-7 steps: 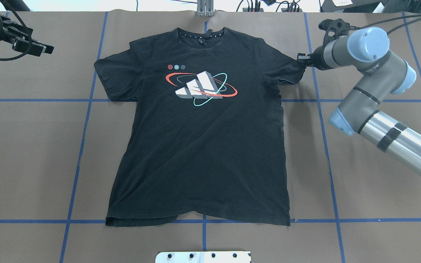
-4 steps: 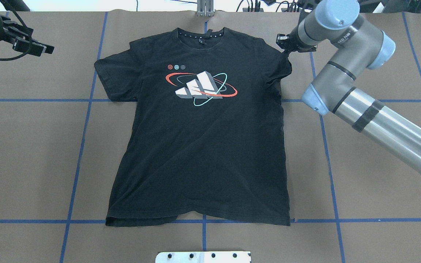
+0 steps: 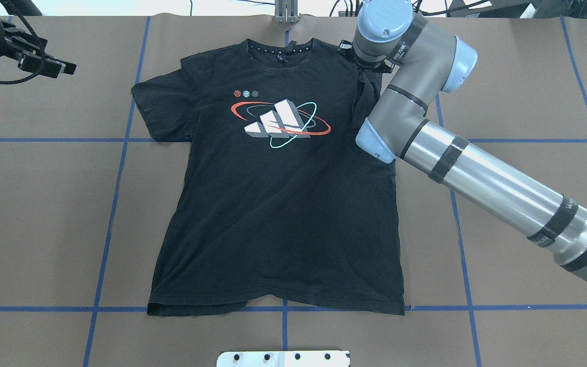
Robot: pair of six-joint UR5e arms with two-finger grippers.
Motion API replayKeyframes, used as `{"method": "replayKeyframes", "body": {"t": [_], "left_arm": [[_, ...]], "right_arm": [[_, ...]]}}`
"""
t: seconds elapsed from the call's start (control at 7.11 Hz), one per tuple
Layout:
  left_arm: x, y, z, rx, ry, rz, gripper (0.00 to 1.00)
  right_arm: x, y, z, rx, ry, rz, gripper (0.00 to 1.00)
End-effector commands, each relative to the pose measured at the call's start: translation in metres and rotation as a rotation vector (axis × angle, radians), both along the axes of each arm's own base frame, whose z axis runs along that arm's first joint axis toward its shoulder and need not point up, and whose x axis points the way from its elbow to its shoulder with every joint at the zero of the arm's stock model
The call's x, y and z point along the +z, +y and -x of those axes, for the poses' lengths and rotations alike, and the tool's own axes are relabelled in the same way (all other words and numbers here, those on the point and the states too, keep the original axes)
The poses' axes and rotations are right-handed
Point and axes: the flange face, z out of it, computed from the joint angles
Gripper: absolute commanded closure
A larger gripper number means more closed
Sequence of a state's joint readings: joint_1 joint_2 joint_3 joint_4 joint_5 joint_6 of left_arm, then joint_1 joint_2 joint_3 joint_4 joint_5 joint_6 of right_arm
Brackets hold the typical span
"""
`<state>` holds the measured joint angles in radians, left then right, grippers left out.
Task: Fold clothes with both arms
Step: 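Grasp the sleeve with the right gripper and fold it inward over the body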
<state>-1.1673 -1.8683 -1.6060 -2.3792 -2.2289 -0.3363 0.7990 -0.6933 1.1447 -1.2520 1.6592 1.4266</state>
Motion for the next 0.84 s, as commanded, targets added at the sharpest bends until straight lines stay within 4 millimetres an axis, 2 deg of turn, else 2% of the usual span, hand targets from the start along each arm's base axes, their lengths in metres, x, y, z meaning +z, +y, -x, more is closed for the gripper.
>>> {"method": "replayKeyframes", "body": {"t": [0.0,0.14,0.28,0.42,0.56,0.7], "left_arm": [[-0.002,0.001,0.000,-0.002,0.004,0.001,0.00],[-0.002,0.001,0.000,-0.002,0.004,0.001,0.00],[-0.002,0.001,0.000,-0.002,0.004,0.001,0.00],[-0.003,0.000,0.000,-0.002,0.005,-0.001,0.00],[-0.004,0.000,0.000,-0.002,0.005,-0.001,0.00],[-0.004,0.000,0.000,-0.002,0.006,-0.001,0.00]], "right_arm": [[-0.001,0.004,0.029,0.067,0.028,0.006,1.00],[-0.015,-0.010,0.045,0.073,0.042,0.023,1.00],[-0.016,-0.013,0.056,0.089,0.053,0.034,1.00],[-0.016,-0.007,0.065,0.103,0.070,0.016,1.00],[-0.014,-0.006,0.071,0.106,0.072,0.025,0.47],[-0.019,-0.005,0.078,0.107,0.081,0.019,0.01]]}}
